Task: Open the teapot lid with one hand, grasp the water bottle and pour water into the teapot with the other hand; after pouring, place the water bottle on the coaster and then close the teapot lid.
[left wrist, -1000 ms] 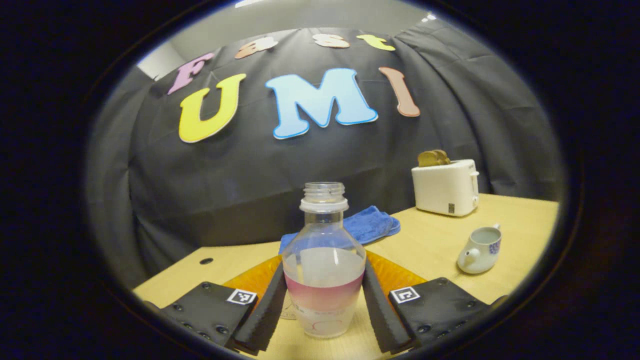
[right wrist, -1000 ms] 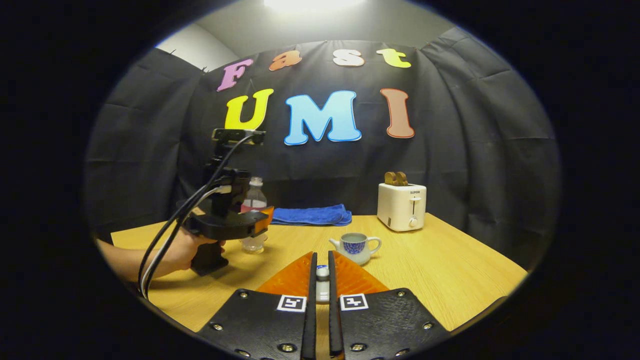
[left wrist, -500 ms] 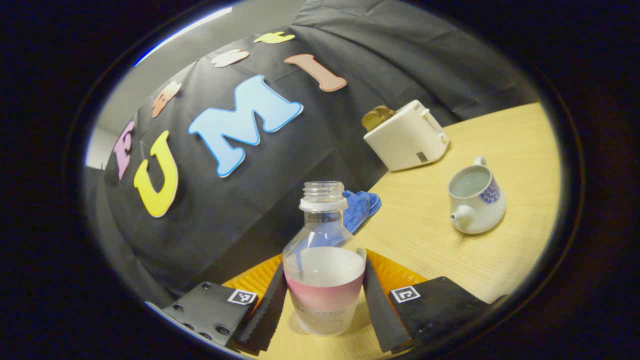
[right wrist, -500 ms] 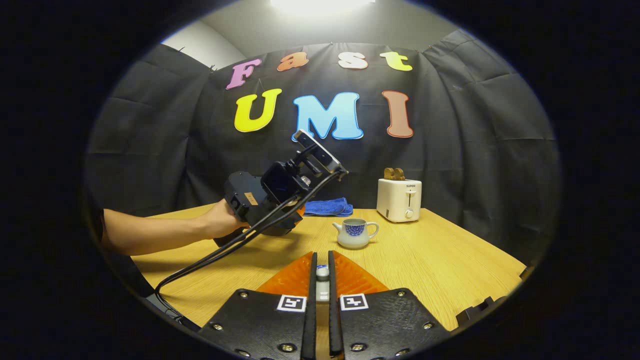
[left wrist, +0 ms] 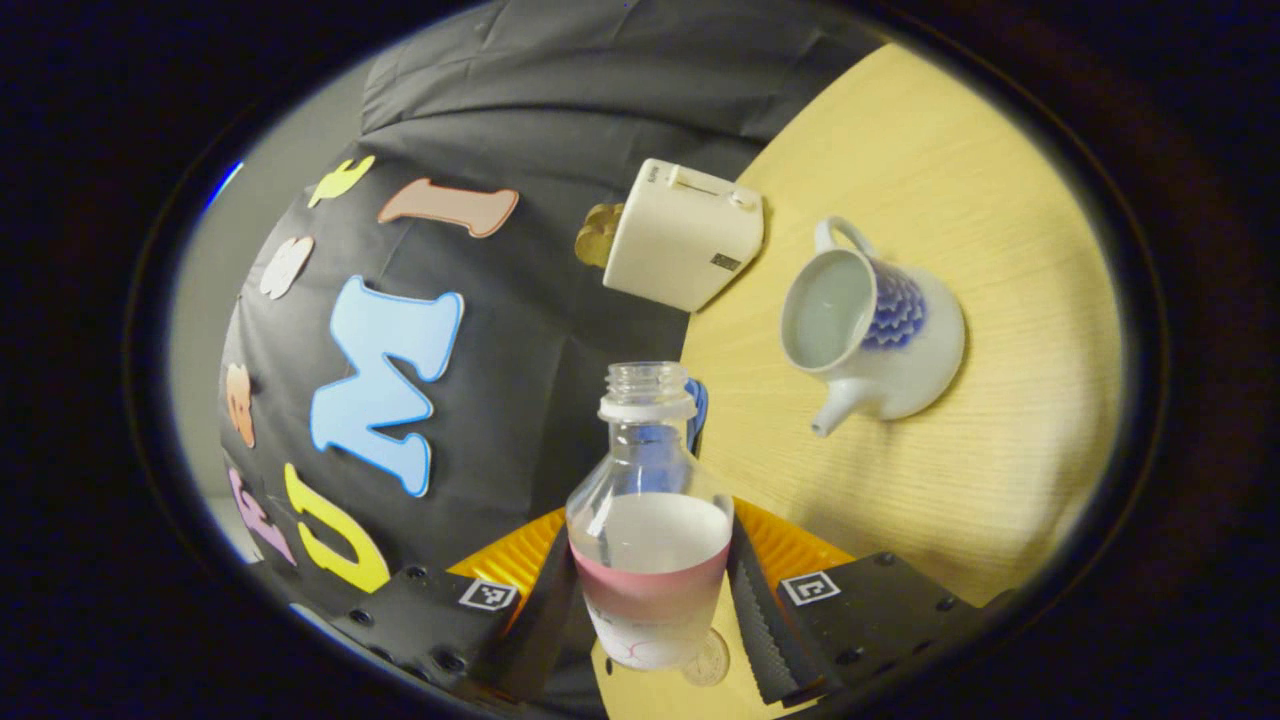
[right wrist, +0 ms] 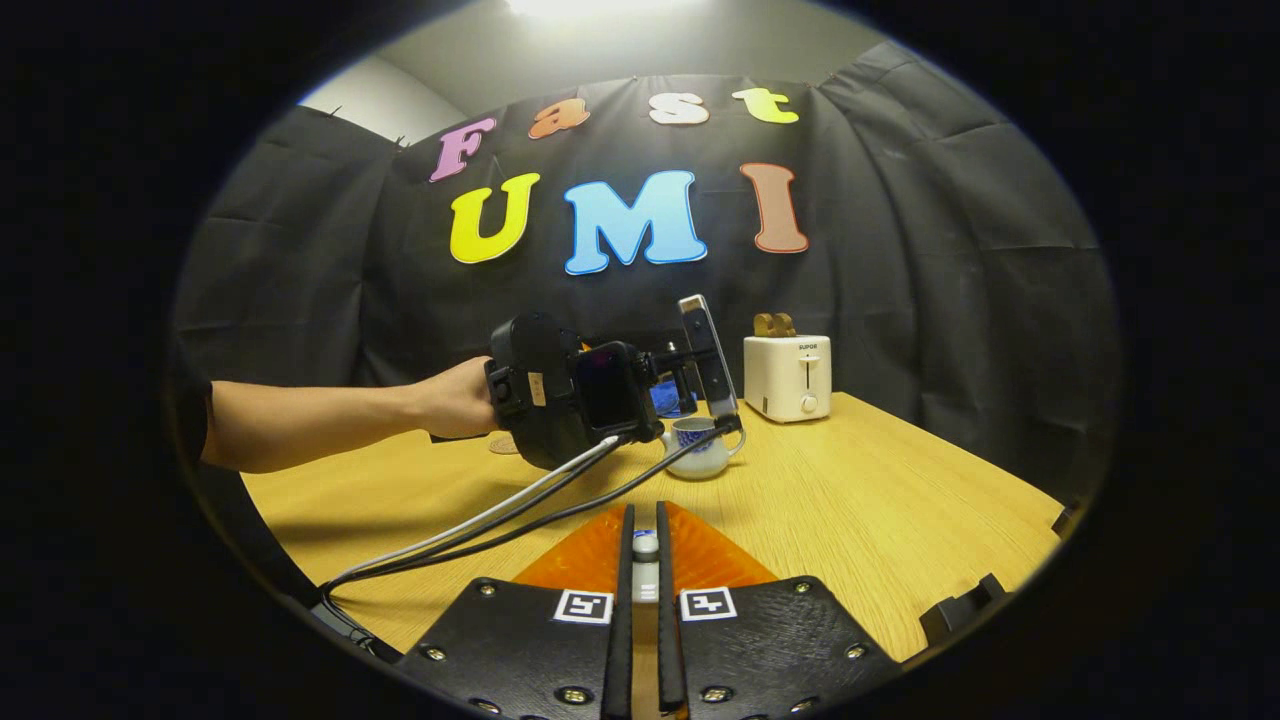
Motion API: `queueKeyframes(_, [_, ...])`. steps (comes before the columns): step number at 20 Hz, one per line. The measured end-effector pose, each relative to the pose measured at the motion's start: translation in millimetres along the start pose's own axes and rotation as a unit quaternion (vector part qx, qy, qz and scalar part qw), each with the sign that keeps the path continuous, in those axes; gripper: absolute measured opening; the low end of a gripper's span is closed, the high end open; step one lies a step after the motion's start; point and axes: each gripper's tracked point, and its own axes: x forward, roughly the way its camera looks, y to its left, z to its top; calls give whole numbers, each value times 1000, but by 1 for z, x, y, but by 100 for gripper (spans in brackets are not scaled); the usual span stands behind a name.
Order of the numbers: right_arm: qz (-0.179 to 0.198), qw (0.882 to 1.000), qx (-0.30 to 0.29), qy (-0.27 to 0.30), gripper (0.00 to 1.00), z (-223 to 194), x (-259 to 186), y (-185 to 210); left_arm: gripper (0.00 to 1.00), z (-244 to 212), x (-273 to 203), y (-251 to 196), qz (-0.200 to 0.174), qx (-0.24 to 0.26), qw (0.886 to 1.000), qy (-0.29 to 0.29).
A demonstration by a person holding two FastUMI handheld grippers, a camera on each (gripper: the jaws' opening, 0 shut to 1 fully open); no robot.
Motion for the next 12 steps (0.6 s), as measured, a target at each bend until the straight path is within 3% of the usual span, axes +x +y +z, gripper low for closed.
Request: queueKeyframes(12, [-3,1000,14,22,11,-12,2,-9,87,12,9,-16,-42,156,986,29])
